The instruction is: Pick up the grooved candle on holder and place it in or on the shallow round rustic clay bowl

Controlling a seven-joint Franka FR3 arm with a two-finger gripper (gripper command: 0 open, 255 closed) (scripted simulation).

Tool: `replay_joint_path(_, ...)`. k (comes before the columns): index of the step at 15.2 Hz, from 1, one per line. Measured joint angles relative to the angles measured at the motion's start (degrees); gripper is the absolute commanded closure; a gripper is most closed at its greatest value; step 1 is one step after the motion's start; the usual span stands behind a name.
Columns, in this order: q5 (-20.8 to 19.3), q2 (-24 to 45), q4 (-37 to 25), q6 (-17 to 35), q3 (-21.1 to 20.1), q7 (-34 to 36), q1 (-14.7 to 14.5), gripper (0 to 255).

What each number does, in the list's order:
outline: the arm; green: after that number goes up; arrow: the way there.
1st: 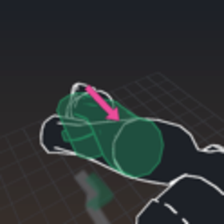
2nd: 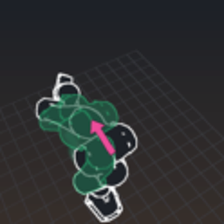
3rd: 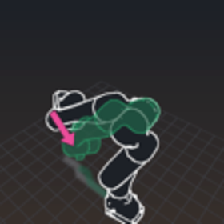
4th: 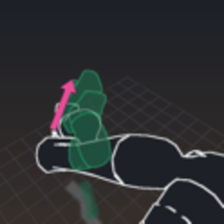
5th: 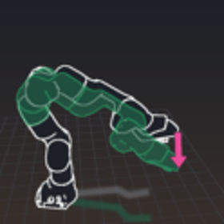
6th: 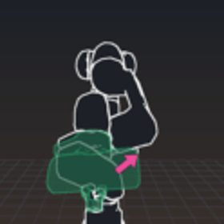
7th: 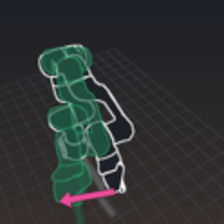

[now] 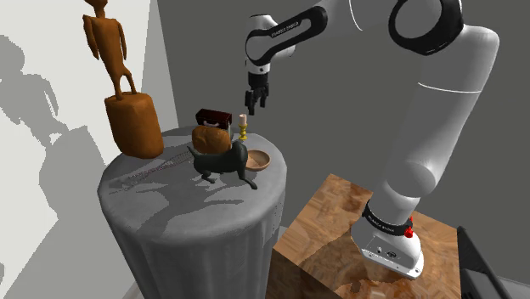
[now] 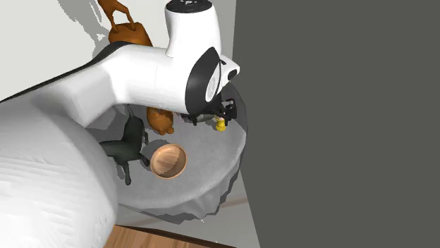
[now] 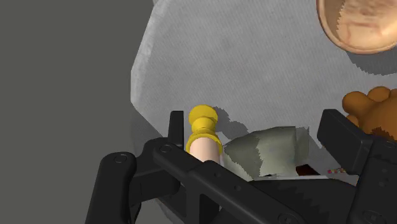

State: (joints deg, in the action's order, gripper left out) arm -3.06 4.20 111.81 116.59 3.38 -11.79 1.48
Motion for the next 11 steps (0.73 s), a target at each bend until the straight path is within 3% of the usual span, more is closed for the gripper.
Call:
replay_joint_path(6, 2.24, 14.41, -13.76, -0.34, 0.21, -1.35, 1.0, 0)
replay_joint_path(11, 2.64, 17.58, -14.37, 2.06, 0.22, -1.71, 1.36, 0)
